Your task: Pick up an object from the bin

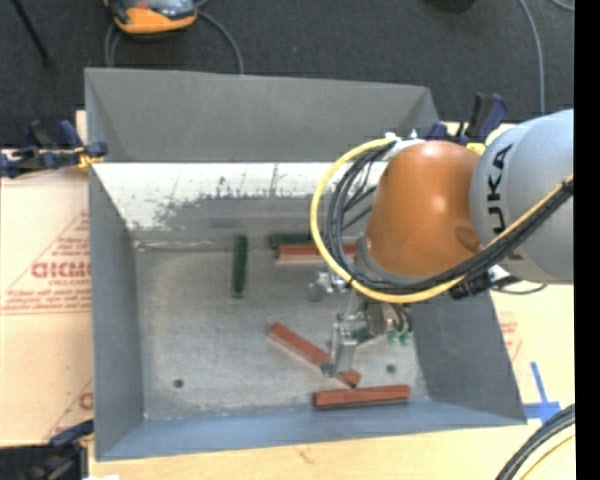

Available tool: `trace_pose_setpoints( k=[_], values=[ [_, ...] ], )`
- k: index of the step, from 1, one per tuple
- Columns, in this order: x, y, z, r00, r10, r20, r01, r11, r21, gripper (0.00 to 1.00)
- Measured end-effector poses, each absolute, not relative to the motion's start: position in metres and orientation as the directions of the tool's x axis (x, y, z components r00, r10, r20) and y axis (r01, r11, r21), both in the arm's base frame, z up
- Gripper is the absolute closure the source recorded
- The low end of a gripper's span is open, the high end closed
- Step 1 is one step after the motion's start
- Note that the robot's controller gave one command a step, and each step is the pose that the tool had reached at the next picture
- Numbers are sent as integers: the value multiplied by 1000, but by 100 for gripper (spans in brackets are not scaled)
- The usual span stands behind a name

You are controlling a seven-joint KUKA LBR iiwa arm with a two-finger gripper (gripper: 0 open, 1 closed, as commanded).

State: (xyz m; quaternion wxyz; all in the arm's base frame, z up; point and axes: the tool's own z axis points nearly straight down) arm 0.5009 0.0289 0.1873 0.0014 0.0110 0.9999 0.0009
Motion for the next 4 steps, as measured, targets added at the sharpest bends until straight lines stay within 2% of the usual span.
trace_pose_setpoints(
  k=[1, 2, 3, 4],
  values=[
    [498, 22, 144, -998, 64, -11, 64, 998, 3, 0],
    [509, 26, 70, -982, 191, -3, 191, 982, 2, 100],
    [509, 26, 70, -981, 192, -3, 192, 981, 2, 100],
    [512, -9, 204, -972, 236, -3, 236, 972, 0, 100]
  ],
)
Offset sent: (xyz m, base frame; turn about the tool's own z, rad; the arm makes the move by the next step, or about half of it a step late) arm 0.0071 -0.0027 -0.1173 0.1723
